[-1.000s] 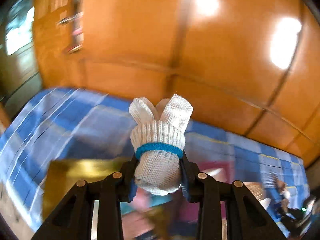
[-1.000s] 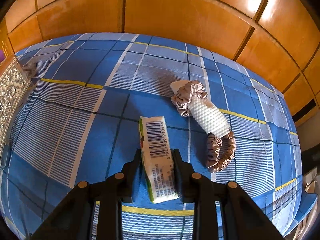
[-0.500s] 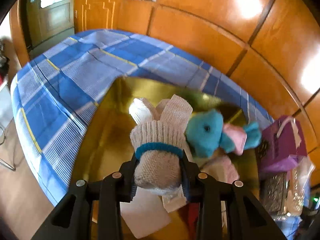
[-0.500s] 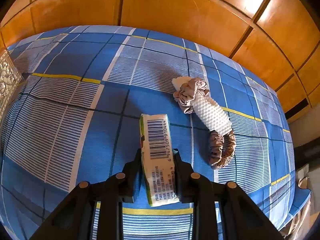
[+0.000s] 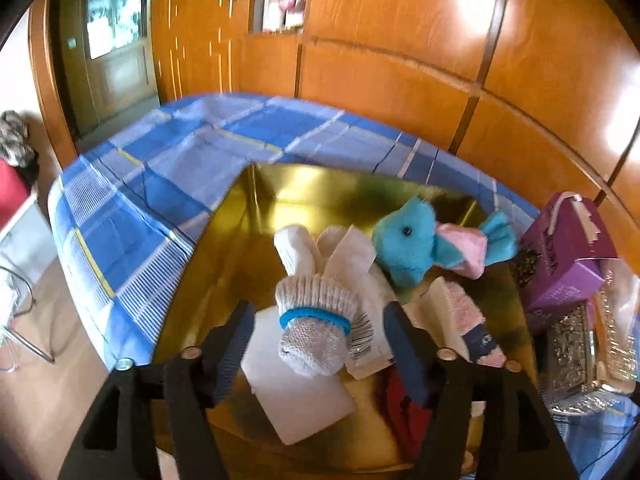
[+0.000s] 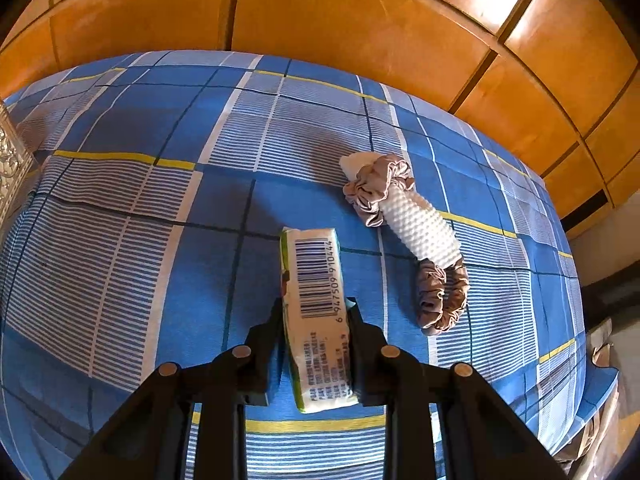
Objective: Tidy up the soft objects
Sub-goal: 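Lower the white gloves into the gold tray and open the left tool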
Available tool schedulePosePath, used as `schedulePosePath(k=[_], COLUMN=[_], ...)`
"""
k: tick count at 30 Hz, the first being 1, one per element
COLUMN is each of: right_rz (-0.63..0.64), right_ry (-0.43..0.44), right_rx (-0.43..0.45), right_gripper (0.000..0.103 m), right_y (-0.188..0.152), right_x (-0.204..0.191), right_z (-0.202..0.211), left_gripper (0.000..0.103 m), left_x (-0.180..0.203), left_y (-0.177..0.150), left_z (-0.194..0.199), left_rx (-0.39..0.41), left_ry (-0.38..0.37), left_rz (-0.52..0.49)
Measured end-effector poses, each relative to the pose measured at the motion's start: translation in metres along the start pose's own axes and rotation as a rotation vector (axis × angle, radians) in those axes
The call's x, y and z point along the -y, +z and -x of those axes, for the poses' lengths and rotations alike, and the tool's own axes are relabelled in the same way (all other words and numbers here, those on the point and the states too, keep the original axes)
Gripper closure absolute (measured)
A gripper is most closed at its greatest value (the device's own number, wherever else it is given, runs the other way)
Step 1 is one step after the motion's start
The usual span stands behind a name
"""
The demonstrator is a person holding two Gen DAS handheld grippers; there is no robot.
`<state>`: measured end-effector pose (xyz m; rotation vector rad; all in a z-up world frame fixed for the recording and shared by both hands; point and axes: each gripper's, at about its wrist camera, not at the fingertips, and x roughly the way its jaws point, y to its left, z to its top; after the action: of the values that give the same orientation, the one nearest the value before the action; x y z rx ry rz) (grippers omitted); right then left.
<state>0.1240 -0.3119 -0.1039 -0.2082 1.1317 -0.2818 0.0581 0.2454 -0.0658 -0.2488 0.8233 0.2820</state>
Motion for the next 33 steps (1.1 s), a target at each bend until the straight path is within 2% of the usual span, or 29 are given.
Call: schedulePosePath(k=[4, 16, 24, 30, 33], right_rz=[-0.003, -0.076, -0.156, -0.158, -0.134], right_ry=[-0.003, 0.035, 0.149, 0.172, 0.184], right_rx=[0.002, 0.003, -0.027, -0.018, 0.018], right_gripper=[0.077, 0.078, 0.078, 0.078, 0.079], right_y=[-0.001, 0.003, 0.018, 0.039, 0.057], right_x=[0.000, 0.007, 0.005, -0.003, -0.012], right_z=[0.000, 0.001, -0.002, 0.005, 0.020], left_gripper=[0.031, 0.031, 0.031, 0.031, 0.031], left_x=[0.007, 0.034, 0.043, 0.047, 0.047], left_y=[-0.003, -0.021, -0.029, -0.036, -0.037], left_z=[0.023, 0.059, 0.062, 0.060, 0.059], left_rx=[0.044, 0.081, 0.072, 0.052, 0.052], left_ry=[-0.026, -0.095, -0.112, -0.124, -0.130], left_rz=[-0.033, -0.117, -0.150, -0.169, -0.171])
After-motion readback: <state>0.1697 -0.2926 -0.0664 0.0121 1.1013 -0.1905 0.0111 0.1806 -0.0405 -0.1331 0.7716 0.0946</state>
